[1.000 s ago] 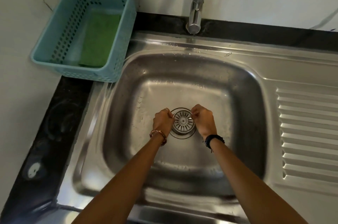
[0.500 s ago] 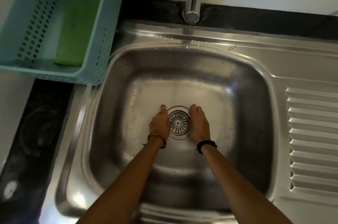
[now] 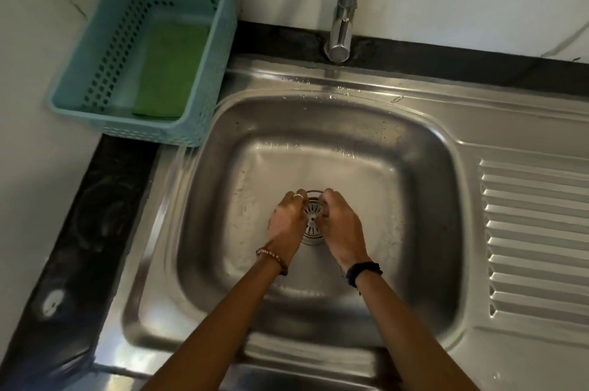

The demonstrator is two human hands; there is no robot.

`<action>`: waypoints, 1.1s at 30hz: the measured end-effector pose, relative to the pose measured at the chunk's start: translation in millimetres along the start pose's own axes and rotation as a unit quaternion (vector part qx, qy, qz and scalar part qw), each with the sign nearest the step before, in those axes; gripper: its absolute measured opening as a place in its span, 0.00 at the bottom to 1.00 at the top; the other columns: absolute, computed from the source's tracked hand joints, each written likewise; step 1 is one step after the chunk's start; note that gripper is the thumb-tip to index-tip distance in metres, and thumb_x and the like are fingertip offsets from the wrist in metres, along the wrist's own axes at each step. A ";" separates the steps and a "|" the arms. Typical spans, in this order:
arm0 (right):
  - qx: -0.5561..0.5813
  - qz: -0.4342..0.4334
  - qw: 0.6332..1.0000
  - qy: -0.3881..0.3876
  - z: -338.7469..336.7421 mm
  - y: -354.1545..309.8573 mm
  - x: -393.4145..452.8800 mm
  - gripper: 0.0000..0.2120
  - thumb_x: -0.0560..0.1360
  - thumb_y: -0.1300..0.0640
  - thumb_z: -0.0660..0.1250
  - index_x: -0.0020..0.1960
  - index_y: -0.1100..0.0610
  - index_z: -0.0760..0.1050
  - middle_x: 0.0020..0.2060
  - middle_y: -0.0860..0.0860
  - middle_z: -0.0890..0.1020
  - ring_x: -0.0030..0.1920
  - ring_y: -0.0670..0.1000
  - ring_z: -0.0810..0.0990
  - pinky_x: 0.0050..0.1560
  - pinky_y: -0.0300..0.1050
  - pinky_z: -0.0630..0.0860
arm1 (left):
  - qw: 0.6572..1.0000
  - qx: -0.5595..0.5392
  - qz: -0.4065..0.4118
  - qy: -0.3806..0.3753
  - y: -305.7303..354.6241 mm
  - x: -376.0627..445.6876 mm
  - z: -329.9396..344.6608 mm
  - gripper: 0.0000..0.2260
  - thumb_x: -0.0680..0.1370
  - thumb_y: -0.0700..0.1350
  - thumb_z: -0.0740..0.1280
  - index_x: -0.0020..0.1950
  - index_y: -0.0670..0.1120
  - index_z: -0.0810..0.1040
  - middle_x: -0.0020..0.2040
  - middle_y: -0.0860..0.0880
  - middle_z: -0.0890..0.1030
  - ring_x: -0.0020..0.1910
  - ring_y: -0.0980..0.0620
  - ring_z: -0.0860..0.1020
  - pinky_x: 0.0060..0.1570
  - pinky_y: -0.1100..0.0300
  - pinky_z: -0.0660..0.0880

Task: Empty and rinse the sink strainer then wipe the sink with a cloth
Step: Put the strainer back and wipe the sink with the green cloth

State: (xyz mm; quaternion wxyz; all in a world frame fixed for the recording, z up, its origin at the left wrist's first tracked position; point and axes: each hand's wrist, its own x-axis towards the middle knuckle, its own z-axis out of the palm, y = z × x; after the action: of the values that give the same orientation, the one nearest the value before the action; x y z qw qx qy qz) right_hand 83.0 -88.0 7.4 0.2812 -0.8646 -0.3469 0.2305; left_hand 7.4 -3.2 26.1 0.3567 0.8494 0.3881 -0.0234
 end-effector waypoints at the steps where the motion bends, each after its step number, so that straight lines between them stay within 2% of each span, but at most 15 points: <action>1: -0.030 0.004 0.998 -0.052 0.8 -2.8 -3.5 0.13 0.74 0.57 0.65 0.56 0.48 0.69 0.53 0.49 0.75 0.50 0.51 0.77 0.48 0.45 0.79 | 0.997 0.038 -0.026 -0.064 -0.9 -4.6 0.1 0.18 0.75 0.39 0.65 0.65 0.45 0.69 0.64 0.42 0.72 0.62 0.43 0.72 0.61 0.49 0.72; 2: -0.051 0.019 0.994 -0.099 2.4 -3.2 -6.9 0.18 0.75 0.56 0.65 0.63 0.49 0.68 0.61 0.50 0.73 0.57 0.51 0.75 0.55 0.45 0.77 | 0.990 0.057 -0.056 -0.118 -1.3 -9.4 -1.3 0.25 0.76 0.42 0.65 0.72 0.47 0.62 0.73 0.43 0.64 0.71 0.44 0.63 0.69 0.46 0.63; 3: -0.057 0.031 0.991 -0.119 2.1 -5.0 -9.8 0.20 0.75 0.55 0.65 0.66 0.50 0.68 0.64 0.50 0.73 0.60 0.51 0.75 0.58 0.44 0.75 | 0.985 0.070 -0.069 -0.143 -1.3 -14.1 -4.8 0.28 0.76 0.43 0.65 0.74 0.49 0.58 0.76 0.46 0.58 0.74 0.47 0.57 0.72 0.44 0.56; 4: -0.049 0.033 0.992 -0.115 0.4 -7.5 -11.6 0.18 0.75 0.55 0.65 0.65 0.51 0.70 0.63 0.50 0.75 0.59 0.51 0.76 0.57 0.43 0.75 | 0.985 0.084 -0.063 -0.139 0.5 -17.3 -9.2 0.27 0.77 0.43 0.63 0.74 0.49 0.58 0.76 0.47 0.59 0.75 0.49 0.57 0.73 0.45 0.54; 7: -0.020 -0.005 0.998 -0.063 -15.2 -30.9 -10.9 0.10 0.76 0.58 0.63 0.56 0.53 0.77 0.52 0.51 0.83 0.50 0.50 0.81 0.49 0.39 0.76 | 0.991 0.123 -0.001 -0.049 9.6 -25.4 -37.2 0.18 0.78 0.43 0.60 0.68 0.48 0.68 0.67 0.47 0.73 0.66 0.49 0.72 0.65 0.55 0.68; 9: -0.012 -0.042 0.999 -0.028 -30.5 -56.9 -5.3 0.09 0.77 0.59 0.62 0.53 0.54 0.78 0.48 0.52 0.84 0.46 0.50 0.82 0.45 0.41 0.78 | 0.995 0.098 0.029 -0.002 16.2 -32.6 -63.5 0.17 0.78 0.43 0.59 0.67 0.48 0.69 0.64 0.48 0.76 0.62 0.49 0.74 0.61 0.56 0.71; 12: 0.026 -0.121 0.992 0.017 -58.8 -112.9 6.3 0.07 0.77 0.59 0.62 0.51 0.54 0.78 0.46 0.51 0.84 0.44 0.49 0.82 0.44 0.46 0.79 | 0.986 0.051 0.072 0.138 21.2 -43.7 -113.9 0.16 0.78 0.42 0.59 0.66 0.49 0.71 0.62 0.48 0.77 0.61 0.49 0.75 0.58 0.56 0.72; 15: 0.087 -0.227 0.968 0.067 -84.2 -178.4 18.7 0.05 0.76 0.59 0.63 0.50 0.53 0.77 0.43 0.49 0.84 0.40 0.46 0.81 0.41 0.41 0.77 | 0.910 0.110 0.181 0.356 16.2 -44.6 -171.2 0.12 0.74 0.37 0.61 0.56 0.43 0.78 0.51 0.45 0.82 0.50 0.46 0.77 0.49 0.56 0.72; 17: 0.119 -0.281 0.949 0.082 -93.2 -222.4 30.3 0.05 0.76 0.59 0.63 0.49 0.53 0.78 0.42 0.48 0.83 0.39 0.44 0.79 0.40 0.37 0.76 | 0.877 0.166 0.176 0.416 3.6 -37.0 -209.0 0.10 0.73 0.36 0.62 0.51 0.39 0.79 0.47 0.43 0.83 0.48 0.44 0.77 0.47 0.53 0.71; 21: 0.049 -0.303 0.951 0.032 -83.1 -286.2 74.1 0.08 0.76 0.62 0.60 0.51 0.59 0.77 0.47 0.56 0.83 0.48 0.55 0.81 0.46 0.47 0.74 | 0.930 0.175 0.036 0.320 -31.1 -9.2 -259.1 0.09 0.77 0.39 0.62 0.53 0.37 0.79 0.51 0.38 0.81 0.57 0.41 0.76 0.57 0.48 0.72; 23: -0.053 -0.283 0.958 -0.006 -70.4 -304.2 98.0 0.10 0.77 0.64 0.57 0.53 0.63 0.76 0.51 0.60 0.81 0.52 0.59 0.79 0.48 0.48 0.72 | 0.942 0.166 0.000 0.290 -47.8 1.1 -262.9 0.12 0.79 0.43 0.58 0.50 0.39 0.80 0.49 0.40 0.81 0.54 0.43 0.78 0.57 0.51 0.70; 26: -0.163 -0.251 0.953 -0.049 -50.1 -315.5 126.4 0.12 0.78 0.65 0.54 0.55 0.66 0.74 0.56 0.63 0.78 0.56 0.60 0.76 0.53 0.49 0.71 | 0.932 0.211 -0.008 0.296 -61.3 7.9 -250.5 0.17 0.82 0.46 0.52 0.49 0.44 0.80 0.49 0.46 0.82 0.53 0.47 0.76 0.57 0.56 0.63; 29: -0.255 -0.190 0.942 -0.105 -29.2 -312.6 144.5 0.14 0.80 0.62 0.52 0.59 0.65 0.72 0.60 0.61 0.77 0.60 0.58 0.75 0.58 0.48 0.72 | 0.924 0.222 -0.015 0.310 -64.9 10.8 -245.7 0.20 0.81 0.47 0.48 0.51 0.45 0.80 0.51 0.47 0.82 0.54 0.47 0.75 0.56 0.55 0.60; 31: -0.337 -0.151 0.923 -0.108 -16.4 -309.1 152.0 0.15 0.80 0.60 0.52 0.62 0.64 0.70 0.62 0.60 0.75 0.62 0.58 0.74 0.60 0.49 0.72 | 0.924 0.229 -0.009 0.307 -65.6 12.2 -246.9 0.23 0.79 0.49 0.45 0.51 0.45 0.80 0.52 0.47 0.82 0.54 0.47 0.75 0.55 0.54 0.61; 33: -0.344 -0.103 0.928 -0.098 -9.7 -308.9 157.7 0.18 0.80 0.59 0.52 0.66 0.66 0.64 0.64 0.61 0.71 0.64 0.60 0.71 0.63 0.51 0.70 | 0.925 0.227 -0.003 0.306 -66.0 13.1 -246.8 0.24 0.79 0.49 0.45 0.52 0.45 0.80 0.52 0.47 0.82 0.54 0.46 0.75 0.55 0.53 0.62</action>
State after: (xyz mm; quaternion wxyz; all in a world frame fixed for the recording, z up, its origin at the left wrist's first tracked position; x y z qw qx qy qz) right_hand 46.6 209.5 182.0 -0.0462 -0.8412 -0.5174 0.1502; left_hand -86.6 188.6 166.9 0.0183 0.8722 0.4654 0.1493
